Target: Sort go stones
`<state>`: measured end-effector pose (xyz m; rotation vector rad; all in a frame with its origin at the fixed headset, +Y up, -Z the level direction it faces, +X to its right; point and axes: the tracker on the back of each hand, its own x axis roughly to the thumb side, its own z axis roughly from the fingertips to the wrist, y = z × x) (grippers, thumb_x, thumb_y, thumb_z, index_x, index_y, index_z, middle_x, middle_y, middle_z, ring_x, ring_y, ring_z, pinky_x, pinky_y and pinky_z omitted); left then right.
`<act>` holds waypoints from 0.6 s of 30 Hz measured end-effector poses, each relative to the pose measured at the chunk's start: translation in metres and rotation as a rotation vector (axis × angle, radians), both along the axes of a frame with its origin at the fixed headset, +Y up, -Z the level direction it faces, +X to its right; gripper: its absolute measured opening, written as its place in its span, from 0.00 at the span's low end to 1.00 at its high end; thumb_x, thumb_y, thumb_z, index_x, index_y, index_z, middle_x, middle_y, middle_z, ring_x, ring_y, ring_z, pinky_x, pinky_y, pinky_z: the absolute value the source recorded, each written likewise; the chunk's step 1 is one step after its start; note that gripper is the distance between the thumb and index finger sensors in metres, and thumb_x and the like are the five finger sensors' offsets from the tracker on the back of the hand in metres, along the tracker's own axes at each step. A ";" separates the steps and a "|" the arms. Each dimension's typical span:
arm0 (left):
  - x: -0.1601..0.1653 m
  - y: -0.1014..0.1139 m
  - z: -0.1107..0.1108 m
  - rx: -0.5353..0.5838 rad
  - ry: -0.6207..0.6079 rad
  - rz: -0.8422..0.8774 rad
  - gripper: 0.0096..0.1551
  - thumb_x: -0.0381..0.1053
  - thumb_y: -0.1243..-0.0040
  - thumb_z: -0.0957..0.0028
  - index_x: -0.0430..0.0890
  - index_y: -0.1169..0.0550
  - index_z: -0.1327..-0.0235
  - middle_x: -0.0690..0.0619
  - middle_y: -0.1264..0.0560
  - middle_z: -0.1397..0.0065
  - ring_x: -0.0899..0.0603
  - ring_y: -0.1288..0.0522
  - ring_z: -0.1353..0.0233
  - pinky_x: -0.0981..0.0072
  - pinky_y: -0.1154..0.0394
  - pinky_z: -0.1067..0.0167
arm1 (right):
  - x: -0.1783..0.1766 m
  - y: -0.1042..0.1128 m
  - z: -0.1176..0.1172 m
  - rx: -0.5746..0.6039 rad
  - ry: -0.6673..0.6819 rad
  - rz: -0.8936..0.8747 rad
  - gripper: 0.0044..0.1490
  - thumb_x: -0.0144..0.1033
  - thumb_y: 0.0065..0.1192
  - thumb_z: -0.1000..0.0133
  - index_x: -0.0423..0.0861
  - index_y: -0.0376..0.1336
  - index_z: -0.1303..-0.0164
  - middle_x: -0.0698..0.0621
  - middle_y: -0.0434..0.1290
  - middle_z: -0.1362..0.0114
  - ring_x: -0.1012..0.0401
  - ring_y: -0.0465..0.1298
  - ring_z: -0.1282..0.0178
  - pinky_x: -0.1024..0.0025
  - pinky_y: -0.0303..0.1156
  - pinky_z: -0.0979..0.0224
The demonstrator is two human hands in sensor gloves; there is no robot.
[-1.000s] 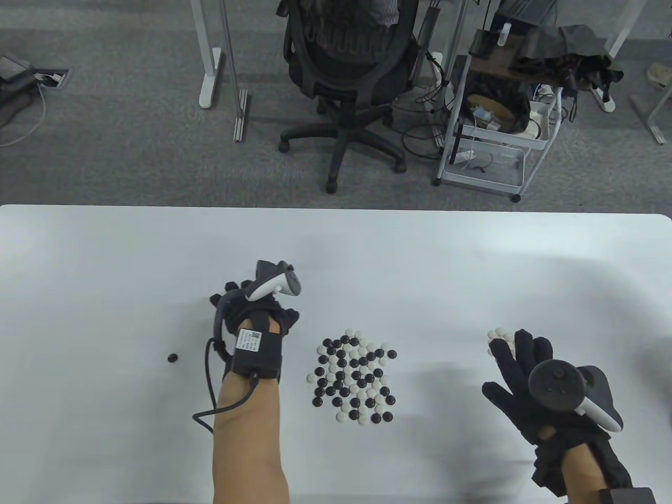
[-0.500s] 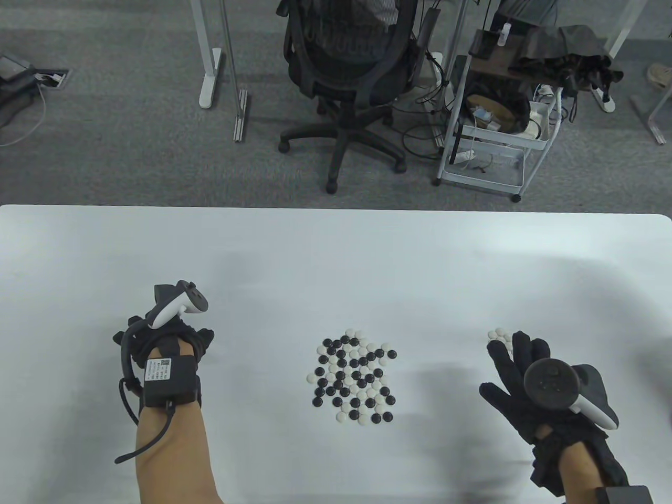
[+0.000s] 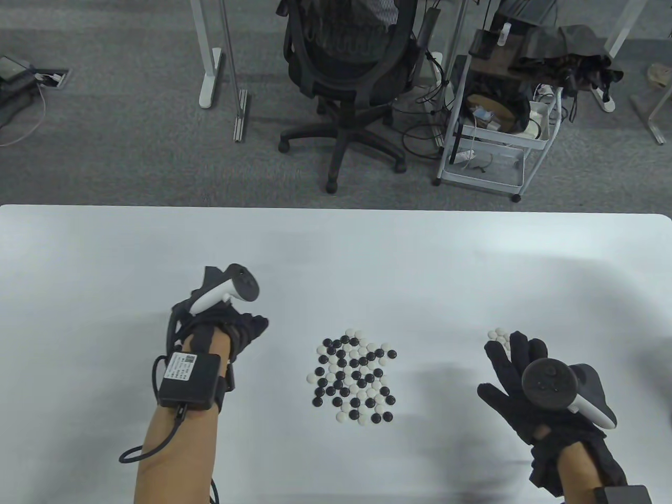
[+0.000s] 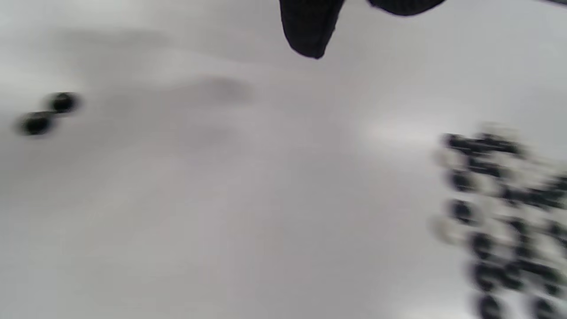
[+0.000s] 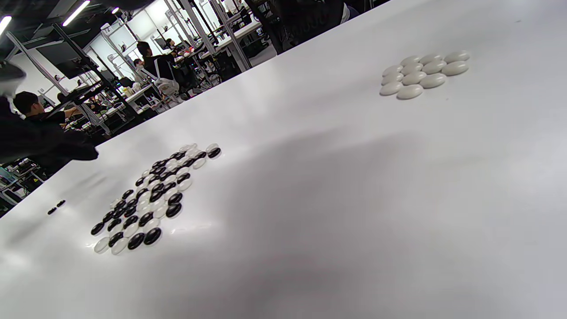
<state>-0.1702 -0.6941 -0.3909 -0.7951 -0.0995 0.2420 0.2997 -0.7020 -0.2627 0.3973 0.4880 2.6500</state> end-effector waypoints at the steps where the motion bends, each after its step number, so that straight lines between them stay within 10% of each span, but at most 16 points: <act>1: 0.022 0.002 0.000 -0.004 -0.060 0.063 0.41 0.62 0.67 0.39 0.48 0.30 0.16 0.28 0.67 0.14 0.19 0.74 0.24 0.13 0.71 0.39 | 0.000 0.000 0.000 -0.003 -0.001 0.000 0.52 0.58 0.35 0.39 0.41 0.30 0.14 0.28 0.20 0.21 0.29 0.21 0.28 0.19 0.27 0.35; 8: 0.156 -0.011 0.010 0.024 -0.445 -0.005 0.39 0.62 0.68 0.40 0.52 0.31 0.17 0.30 0.69 0.14 0.20 0.76 0.25 0.13 0.72 0.40 | 0.000 0.000 0.000 -0.005 0.000 -0.007 0.52 0.58 0.35 0.39 0.41 0.30 0.14 0.28 0.20 0.21 0.29 0.21 0.28 0.19 0.27 0.35; 18: 0.215 -0.044 0.002 0.014 -0.536 -0.115 0.37 0.62 0.69 0.41 0.58 0.39 0.15 0.33 0.75 0.16 0.22 0.81 0.26 0.14 0.75 0.38 | 0.002 0.000 0.000 -0.014 0.005 -0.013 0.52 0.58 0.36 0.38 0.41 0.30 0.14 0.28 0.20 0.21 0.29 0.21 0.28 0.19 0.27 0.35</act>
